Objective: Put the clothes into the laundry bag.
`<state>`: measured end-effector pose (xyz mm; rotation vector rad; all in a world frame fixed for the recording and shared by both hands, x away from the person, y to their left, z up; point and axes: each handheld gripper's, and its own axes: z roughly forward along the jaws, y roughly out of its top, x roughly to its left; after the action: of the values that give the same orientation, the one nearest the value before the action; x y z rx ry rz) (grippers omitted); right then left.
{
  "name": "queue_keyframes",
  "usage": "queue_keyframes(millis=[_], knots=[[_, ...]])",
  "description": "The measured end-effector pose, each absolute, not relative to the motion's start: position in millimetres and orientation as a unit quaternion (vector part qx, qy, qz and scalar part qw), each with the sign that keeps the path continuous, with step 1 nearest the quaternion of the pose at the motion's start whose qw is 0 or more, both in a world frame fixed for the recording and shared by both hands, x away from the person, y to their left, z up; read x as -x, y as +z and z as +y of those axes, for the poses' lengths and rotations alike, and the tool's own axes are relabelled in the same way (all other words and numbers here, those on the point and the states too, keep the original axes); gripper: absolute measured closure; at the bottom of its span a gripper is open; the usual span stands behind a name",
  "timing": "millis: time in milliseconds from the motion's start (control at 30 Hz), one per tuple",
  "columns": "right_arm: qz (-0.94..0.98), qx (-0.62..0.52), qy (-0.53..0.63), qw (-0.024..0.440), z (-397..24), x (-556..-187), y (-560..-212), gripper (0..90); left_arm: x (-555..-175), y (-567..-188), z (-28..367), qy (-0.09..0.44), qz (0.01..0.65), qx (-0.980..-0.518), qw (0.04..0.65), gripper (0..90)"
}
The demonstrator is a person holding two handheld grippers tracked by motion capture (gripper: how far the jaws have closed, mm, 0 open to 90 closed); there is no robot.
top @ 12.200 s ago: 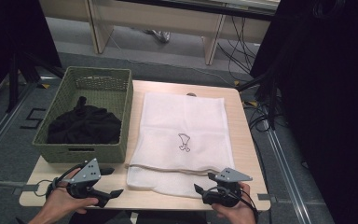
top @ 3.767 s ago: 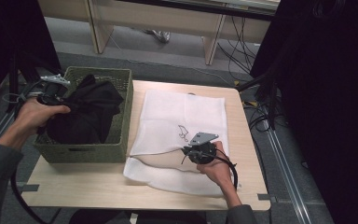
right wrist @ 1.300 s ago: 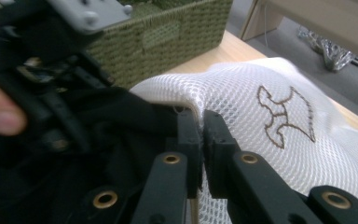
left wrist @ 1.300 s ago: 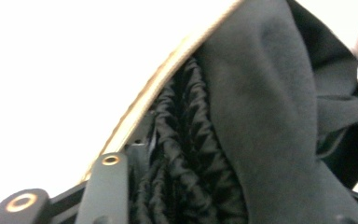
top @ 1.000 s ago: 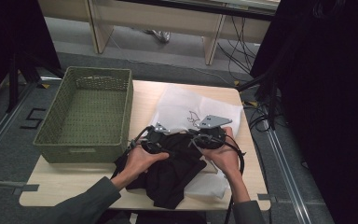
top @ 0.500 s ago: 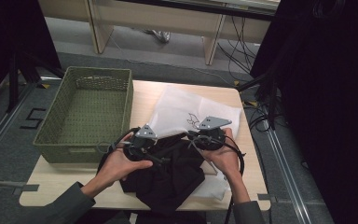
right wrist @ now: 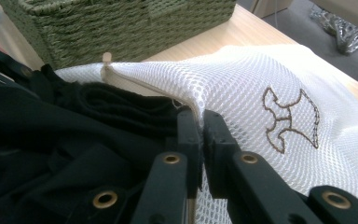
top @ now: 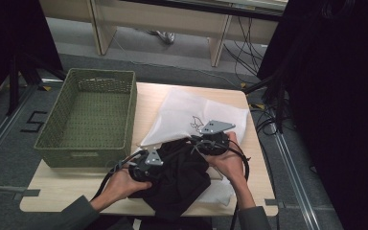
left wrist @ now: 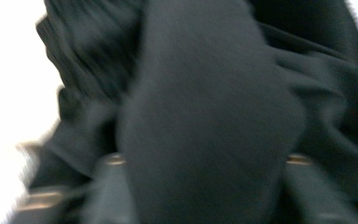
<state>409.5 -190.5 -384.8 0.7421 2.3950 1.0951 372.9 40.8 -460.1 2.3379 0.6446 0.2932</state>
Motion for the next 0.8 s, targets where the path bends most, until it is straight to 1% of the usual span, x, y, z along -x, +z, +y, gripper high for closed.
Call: queue_keyframes(millis=[33,100,167,233,267,333,367,433,533,600,633,667,733,800], knots=[[0.86,-0.271,0.389,0.19,-189.2,-407.8,-384.8,87.5,-378.2,-458.1,35.6,0.11,0.251,-0.896,0.35,77.2],[0.86,-0.267,0.392,0.187,-188.2,-407.5,-384.4,87.4,-385.7,-452.2,28.5,0.113,0.255,-0.889,0.363,81.4],[0.858,-0.275,0.393,0.183,-187.4,-406.6,-383.2,87.5,-395.2,-444.8,18.5,0.121,0.272,-0.878,0.374,81.7],[0.86,-0.261,0.392,0.198,-187.2,-407.8,-383.0,87.5,-408.2,-438.6,9.2,0.137,0.281,-0.87,0.382,81.4],[0.859,-0.262,0.391,0.202,-186.8,-407.7,-383.0,87.5,-415.6,-438.8,4.8,0.135,0.294,-0.862,0.391,81.0],[0.857,-0.275,0.389,0.194,-186.6,-407.4,-383.7,87.5,-426.8,-444.1,-1.5,0.126,0.319,-0.852,0.395,78.0],[0.857,-0.273,0.389,0.2,-187.7,-408.5,-385.3,87.5,-429.9,-449.3,-2.9,0.117,0.324,-0.851,0.395,75.2],[0.862,-0.269,0.385,0.193,-189.8,-410.1,-388.3,87.5,-427.5,-453.0,-0.2,0.111,0.324,-0.854,0.392,63.0],[0.858,-0.277,0.386,0.194,-192.8,-410.9,-390.4,87.5,-412.0,-451.8,11.7,0.098,0.316,-0.86,0.388,38.4],[0.86,-0.279,0.385,0.187,-192.4,-409.3,-389.9,87.5,-399.2,-445.1,25.1,0.1,0.303,-0.868,0.381,28.0],[0.859,-0.274,0.386,0.194,-192.6,-409.1,-388.7,87.4,-392.1,-441.9,32.4,0.1,0.305,-0.865,0.385,24.1],[0.86,-0.271,0.387,0.19,-192.8,-408.9,-387.8,87.4,-384.0,-437.7,43.5,0.101,0.298,-0.867,0.386,21.6],[0.86,-0.269,0.389,0.192,-193.5,-407.8,-387.0,87.4,-372.7,-434.8,58.1,0.103,0.292,-0.87,0.383,19.7],[0.858,-0.278,0.387,0.193,-194.8,-404.6,-385.7,87.4,-362.3,-436.8,71.9,0.117,0.281,-0.877,0.373,16.8]])
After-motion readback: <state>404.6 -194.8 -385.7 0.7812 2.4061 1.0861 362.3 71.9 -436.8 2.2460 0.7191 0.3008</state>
